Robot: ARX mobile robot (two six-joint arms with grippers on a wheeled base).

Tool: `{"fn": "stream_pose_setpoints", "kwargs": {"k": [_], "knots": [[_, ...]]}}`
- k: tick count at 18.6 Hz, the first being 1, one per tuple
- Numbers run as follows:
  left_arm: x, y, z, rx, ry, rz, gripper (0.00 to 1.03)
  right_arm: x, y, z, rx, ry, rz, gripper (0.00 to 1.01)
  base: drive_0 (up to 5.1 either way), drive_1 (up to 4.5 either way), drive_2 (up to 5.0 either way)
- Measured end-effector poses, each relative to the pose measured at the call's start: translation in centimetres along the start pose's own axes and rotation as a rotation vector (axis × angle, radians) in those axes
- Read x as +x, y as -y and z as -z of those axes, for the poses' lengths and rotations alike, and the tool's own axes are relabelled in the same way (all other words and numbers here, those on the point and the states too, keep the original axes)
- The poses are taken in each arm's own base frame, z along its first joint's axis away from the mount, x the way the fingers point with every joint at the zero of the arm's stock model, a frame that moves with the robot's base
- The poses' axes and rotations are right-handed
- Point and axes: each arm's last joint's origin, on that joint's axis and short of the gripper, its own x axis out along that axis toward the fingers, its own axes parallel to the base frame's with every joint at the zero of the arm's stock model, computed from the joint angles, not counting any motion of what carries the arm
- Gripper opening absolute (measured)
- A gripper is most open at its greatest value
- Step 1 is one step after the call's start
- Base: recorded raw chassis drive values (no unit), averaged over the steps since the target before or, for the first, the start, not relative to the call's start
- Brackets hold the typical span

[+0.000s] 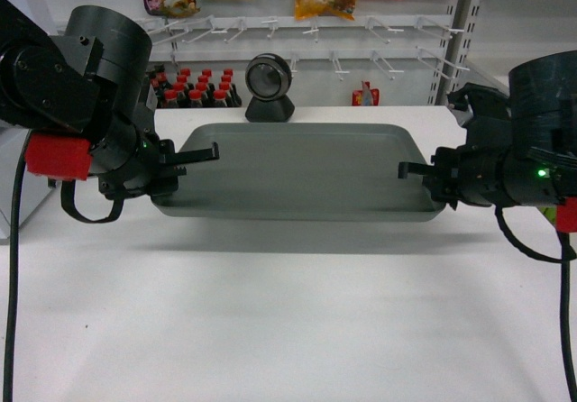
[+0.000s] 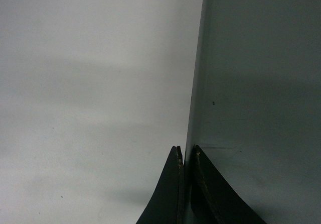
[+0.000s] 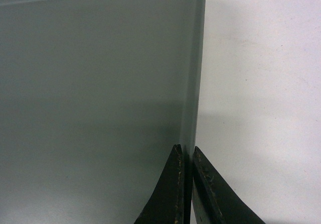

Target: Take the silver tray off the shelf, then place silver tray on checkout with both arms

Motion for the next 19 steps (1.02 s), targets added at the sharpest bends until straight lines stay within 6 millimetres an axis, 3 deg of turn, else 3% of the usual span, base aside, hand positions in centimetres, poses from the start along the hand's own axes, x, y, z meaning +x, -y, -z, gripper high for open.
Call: {"fn": "stream_pose_setpoints", "kwargs": {"k": [3, 6, 8, 9, 11, 13, 14, 15, 16, 17, 18, 19], "knots": [[1.4, -0.1, 0.7, 0.017, -0.063, -0.031, 0.03, 1.9, -0.2, 1.1, -0.037, -0.067, 0.026, 0.03, 0.0, 0.00, 0.0], [2.3, 0.2, 2.3, 0.055, -0.134, -0.066, 0.03, 2.3, -0.6, 2.4, -0.085, -0.098, 0.051, 0.03, 0.0, 0.00, 0.0], [2.1, 0.4, 2.5, 0.067, -0.158, -0.075, 0.05, 2.1, -0.6, 2.8, -0.106, -0.107, 0.061, 0.12, 0.0, 0.00, 0.0], [2.0, 0.7, 2.9, 0.088, -0.143, -0.086, 0.20, 1.4, -0.7, 3.3, -0.114, -0.105, 0.064, 0.27, 0.0, 0.00, 0.0], [1.0, 0.6, 3.2, 0.107, -0.120, -0.081, 0.39, 0.3, -0.9, 3.0, -0.121, -0.056, 0.084, 0.45, 0.0, 0.00, 0.0], [-1.6, 0.9, 2.0, 0.095, -0.023, -0.037, 0.57, -2.2, -1.2, 1.0, -0.101, 0.066, 0.092, 0.63, 0.0, 0.00, 0.0], [-3.9, 0.9, 0.7, 0.068, 0.066, -0.001, 0.66, -3.6, -1.5, -0.4, -0.089, 0.125, 0.092, 0.72, 0.0, 0.00, 0.0], [-6.8, 1.0, -0.7, 0.012, 0.193, 0.052, 0.75, -4.4, -1.6, -1.7, -0.113, 0.352, 0.136, 0.68, 0.0, 0.00, 0.0], [-10.9, 1.1, -2.3, -0.057, 0.346, 0.086, 0.86, -6.2, -1.1, -1.7, -0.133, 0.496, 0.198, 0.57, 0.0, 0.00, 0.0], [-13.7, 0.8, -3.7, -0.080, 0.592, 0.200, 0.81, -8.2, -0.6, 0.3, -0.151, 0.531, 0.213, 0.45, 0.0, 0.00, 0.0], [-15.2, -0.4, -3.3, -0.039, 0.739, 0.235, 0.70, -10.1, -0.1, 2.0, -0.161, 0.541, 0.225, 0.34, 0.0, 0.00, 0.0], [-15.2, -2.0, -0.9, 0.019, 0.768, 0.213, 0.59, -12.1, 0.3, 2.5, -0.162, 0.564, 0.235, 0.23, 0.0, 0.00, 0.0]]}}
